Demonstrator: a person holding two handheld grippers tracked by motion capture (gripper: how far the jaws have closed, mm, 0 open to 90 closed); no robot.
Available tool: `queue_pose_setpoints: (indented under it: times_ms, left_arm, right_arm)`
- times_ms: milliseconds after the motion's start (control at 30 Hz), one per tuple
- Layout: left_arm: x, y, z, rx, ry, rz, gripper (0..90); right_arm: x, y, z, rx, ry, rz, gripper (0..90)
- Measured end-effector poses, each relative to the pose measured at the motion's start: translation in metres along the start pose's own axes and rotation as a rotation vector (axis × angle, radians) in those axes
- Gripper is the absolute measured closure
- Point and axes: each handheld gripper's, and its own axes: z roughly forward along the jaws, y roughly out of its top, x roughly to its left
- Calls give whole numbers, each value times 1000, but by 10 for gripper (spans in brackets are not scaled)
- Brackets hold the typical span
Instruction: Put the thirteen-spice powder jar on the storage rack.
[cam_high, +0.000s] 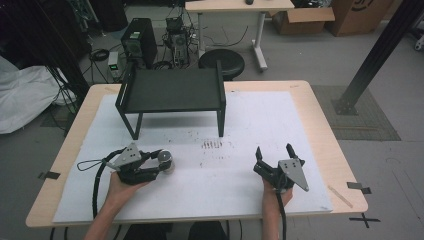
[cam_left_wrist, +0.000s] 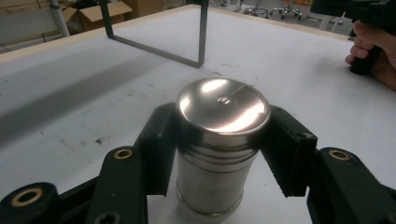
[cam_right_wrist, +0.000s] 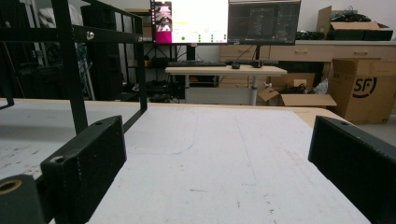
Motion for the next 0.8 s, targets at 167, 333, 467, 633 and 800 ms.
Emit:
queue_pose_setpoints:
  times_ms: [167, 333, 467, 633, 800]
  left_arm:
    - [-1, 11, -7, 1, 5, 4, 489]
    - [0, 26, -14, -9, 7, 4, 489]
    - [1, 35, -18, -8, 0, -5, 489]
    - [5, 51, -23, -2, -6, 4, 489]
    - [9, 63, -27, 7, -2, 15, 489]
  right_arm:
    - [0, 0, 0, 0, 0, -2, 39]
    - [0, 0, 0, 0, 0, -2, 39]
    - [0, 0, 0, 0, 0, -2, 39]
    - [0, 0, 0, -1, 0, -1, 39]
    - [0, 0, 0, -1, -1, -1, 39]
